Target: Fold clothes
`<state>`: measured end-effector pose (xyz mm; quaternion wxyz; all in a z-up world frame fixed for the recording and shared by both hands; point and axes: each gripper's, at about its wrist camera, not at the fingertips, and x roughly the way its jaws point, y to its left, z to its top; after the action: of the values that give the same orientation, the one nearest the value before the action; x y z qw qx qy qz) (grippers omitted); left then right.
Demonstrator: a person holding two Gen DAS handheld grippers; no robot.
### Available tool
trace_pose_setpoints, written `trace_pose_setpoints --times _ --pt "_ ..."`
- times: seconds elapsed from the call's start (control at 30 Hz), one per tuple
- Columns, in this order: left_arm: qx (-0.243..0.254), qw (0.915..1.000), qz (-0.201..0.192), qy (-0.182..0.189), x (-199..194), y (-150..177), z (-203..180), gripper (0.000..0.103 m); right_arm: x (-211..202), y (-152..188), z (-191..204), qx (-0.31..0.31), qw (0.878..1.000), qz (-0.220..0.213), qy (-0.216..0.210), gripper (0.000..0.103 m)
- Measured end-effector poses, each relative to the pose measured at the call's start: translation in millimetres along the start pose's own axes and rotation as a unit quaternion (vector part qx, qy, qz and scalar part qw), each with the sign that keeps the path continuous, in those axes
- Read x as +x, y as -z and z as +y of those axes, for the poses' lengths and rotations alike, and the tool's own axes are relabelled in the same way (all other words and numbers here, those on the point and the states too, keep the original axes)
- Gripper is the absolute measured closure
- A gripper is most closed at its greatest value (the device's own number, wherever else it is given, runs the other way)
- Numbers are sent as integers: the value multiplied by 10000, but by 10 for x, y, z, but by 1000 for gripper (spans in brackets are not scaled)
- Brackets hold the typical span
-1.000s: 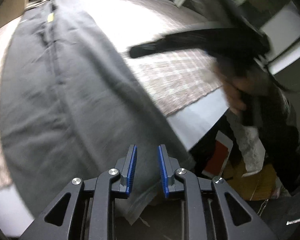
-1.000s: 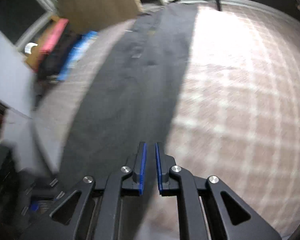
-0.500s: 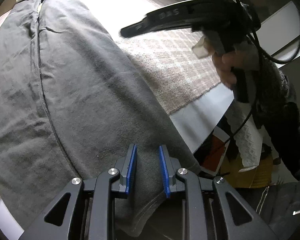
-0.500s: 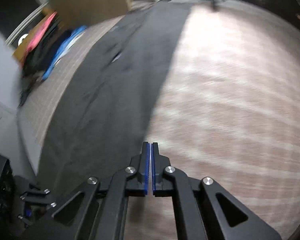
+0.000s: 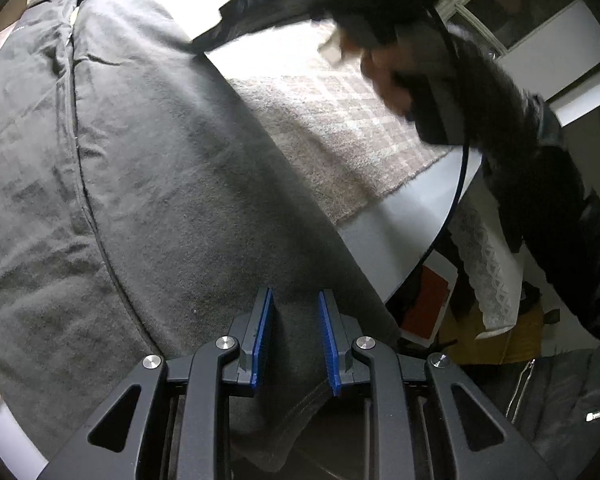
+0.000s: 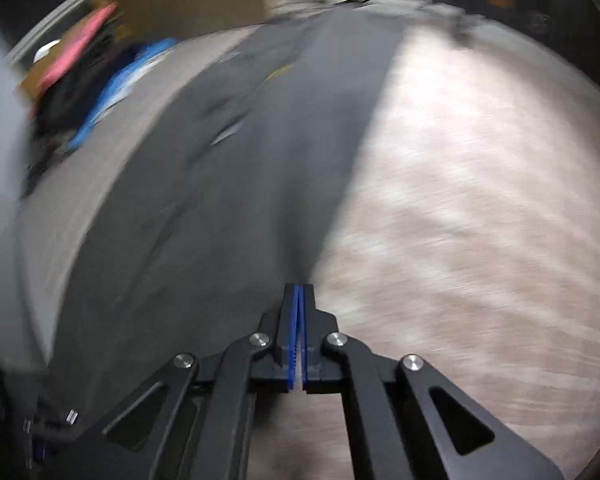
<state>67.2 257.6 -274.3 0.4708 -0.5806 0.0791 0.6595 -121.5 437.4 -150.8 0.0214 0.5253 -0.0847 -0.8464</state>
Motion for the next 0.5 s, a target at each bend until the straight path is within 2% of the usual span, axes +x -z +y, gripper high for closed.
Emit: trace_pose_setpoints --times 0.03,0.17,0.23,0.27,0.3,0.33,0.37,0.4,0.43,0.47,0.5 --pt "38 10000 6 -33 6 -1 -15 81 -60 -53 -23 64 9998 -172 -54 97" --pt "115 9999 38 -111 19 -8 -53 80 13 -222 209 -350 9988 -329 41 94" --pt "180 9997 62 -173 26 -7 -82 80 137 -178 149 -497 9985 -124 178 93" --pt "225 9995 78 -217 24 -2 -101 80 200 -154 117 -569 9981 -18 248 96" --pt "280 9992 95 -271 27 6 -123 80 167 -149 98 -572 9974 -94 423 96" --pt "309 9991 101 -288 32 10 -136 79 130 -138 79 -531 9951 -40 833 94" --pt "327 9990 102 -287 36 14 -145 77 38 -100 97 -552 9929 -80 1048 92" --pt "347 9989 107 -297 36 14 -151 76 -58 -48 142 -577 9944 -162 874 92" --pt "370 9988 114 -311 34 12 -156 76 -156 28 205 -541 9971 -195 506 92" --pt "391 9986 117 -327 35 13 -162 76 -248 157 303 -466 9987 -170 -69 92" --pt "413 9985 119 -343 37 15 -168 76 -274 283 372 -473 9982 -106 -350 92"
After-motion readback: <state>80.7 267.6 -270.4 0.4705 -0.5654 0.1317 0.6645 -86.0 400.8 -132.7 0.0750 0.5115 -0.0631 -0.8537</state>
